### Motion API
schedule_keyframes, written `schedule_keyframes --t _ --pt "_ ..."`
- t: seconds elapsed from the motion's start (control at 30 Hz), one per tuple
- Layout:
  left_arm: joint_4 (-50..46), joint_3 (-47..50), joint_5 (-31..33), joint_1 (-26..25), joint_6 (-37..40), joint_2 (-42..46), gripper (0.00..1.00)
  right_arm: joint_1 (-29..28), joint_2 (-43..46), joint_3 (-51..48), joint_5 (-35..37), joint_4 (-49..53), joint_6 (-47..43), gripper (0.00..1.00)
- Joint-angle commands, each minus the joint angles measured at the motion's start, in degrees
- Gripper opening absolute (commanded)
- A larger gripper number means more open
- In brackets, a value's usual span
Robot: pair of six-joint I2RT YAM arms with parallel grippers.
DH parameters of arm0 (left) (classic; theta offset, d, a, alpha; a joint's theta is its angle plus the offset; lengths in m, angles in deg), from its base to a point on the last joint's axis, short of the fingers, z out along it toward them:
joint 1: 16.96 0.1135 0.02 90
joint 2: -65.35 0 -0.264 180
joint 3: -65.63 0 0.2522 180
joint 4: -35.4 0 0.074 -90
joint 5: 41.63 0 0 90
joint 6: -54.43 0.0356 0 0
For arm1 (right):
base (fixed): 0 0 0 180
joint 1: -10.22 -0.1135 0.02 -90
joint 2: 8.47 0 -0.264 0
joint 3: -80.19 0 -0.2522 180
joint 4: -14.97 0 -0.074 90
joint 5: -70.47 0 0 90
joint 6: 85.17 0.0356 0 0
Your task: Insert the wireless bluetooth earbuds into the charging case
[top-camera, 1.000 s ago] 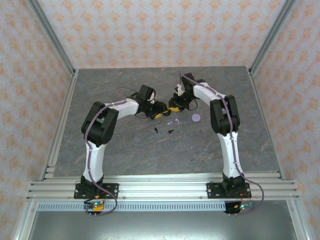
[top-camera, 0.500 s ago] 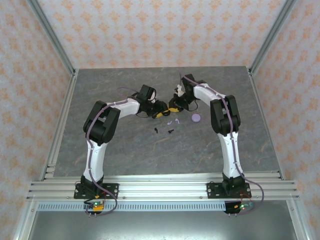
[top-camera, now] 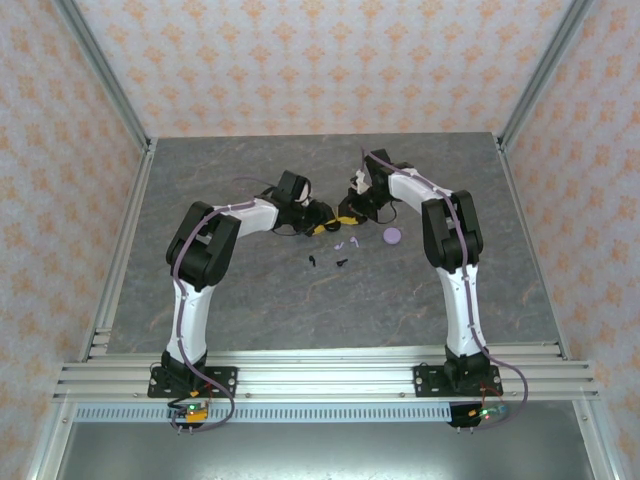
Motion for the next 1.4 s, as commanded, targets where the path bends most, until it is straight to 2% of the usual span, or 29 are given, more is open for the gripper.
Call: schedule_keyframes --t 0.0,0.4,0.67,0.97,1.07,1.37 --pt "7.71 2.06 1.29 -0.89 -1.5 -1.24 0.38 -0.41 0.69 -2.02 1.24 1.75 0.85 0.18" --pt "15.79 5.15 -0.56 -0.96 -3.14 0.23 0.37 -0.28 0.77 -1.59 -1.82 1.0 2.34 0.22" --pt "13.97 5.19 -0.57 -1.2 -2.0 0.51 0.33 -0.26 0.81 -1.01 -2.49 0.66 3.24 0.24" --pt "13.29 5.28 -0.82 -1.31 -1.19 0.78 0.33 -0.26 0.6 -0.29 -2.41 0.75 3.8 0.27" --pt "13.28 5.41 -0.74 -1.3 -0.94 1.09 0.27 -0.24 0.85 -0.37 -2.19 0.5 4.2 0.29" --pt "11.58 5.81 0.75 -1.2 0.78 2.98 0.24 1.17 5.47 -5.6 -2.01 -5.65 7.01 0.34"
